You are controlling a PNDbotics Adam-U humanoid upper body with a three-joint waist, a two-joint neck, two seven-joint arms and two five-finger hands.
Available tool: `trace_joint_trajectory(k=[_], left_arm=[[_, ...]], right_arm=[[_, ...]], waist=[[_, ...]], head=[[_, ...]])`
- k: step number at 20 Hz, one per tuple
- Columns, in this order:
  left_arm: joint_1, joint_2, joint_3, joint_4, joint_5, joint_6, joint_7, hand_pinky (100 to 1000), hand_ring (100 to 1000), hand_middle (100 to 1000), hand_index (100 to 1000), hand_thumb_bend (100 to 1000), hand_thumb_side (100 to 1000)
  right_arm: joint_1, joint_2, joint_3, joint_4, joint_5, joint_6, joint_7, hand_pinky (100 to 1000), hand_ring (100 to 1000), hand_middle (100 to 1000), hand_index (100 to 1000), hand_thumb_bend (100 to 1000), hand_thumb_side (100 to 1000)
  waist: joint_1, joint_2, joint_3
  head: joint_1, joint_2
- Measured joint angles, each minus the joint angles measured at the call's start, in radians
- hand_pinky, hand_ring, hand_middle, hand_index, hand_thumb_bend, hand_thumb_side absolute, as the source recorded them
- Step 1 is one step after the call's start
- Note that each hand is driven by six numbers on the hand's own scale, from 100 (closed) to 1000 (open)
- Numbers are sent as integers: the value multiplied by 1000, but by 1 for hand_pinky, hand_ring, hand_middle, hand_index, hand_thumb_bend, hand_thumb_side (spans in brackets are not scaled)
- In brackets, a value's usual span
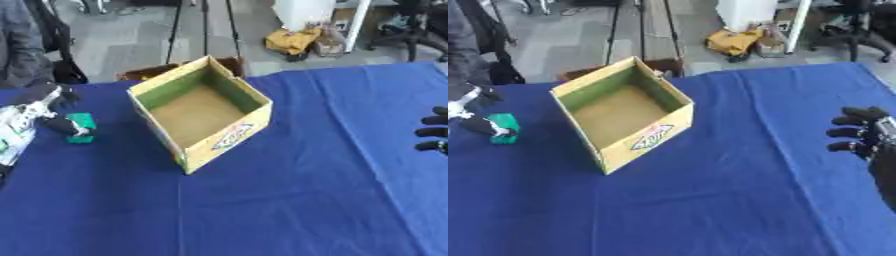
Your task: Pick up objects on the table and place them in the box.
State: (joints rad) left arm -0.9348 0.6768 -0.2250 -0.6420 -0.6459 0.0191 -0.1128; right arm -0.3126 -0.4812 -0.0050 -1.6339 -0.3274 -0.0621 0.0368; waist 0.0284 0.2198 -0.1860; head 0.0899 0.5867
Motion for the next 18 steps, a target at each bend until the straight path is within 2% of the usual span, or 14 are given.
trace_joint_trajectory(k=[9,15,17,18], left_arm=[[-6,-17,69,32,-158,-56,-22,696,707,633,757,638,166],[-8,-36,117,22,-264,-81,-52,629,594,582,742,588,141],[-9,-45,132,16,-298,-88,-65,582,535,548,726,555,121],[-11,-48,140,13,-316,-91,-71,538,485,527,713,508,100]], right_arm=[[0,0,0,0,1,0,0,602,694,688,819,100,889],[0,0,0,0,1,0,0,602,694,688,819,100,889],[0,0,0,0,1,0,0,602,694,689,819,100,889],[0,0,0,0,1,0,0,602,695,689,819,100,889]], waist=[[0,7,-1],[0,8,0],[-1,8,0],[-1,8,0]], head=[[-1,0],[-4,0],[-5,0],[-5,0]])
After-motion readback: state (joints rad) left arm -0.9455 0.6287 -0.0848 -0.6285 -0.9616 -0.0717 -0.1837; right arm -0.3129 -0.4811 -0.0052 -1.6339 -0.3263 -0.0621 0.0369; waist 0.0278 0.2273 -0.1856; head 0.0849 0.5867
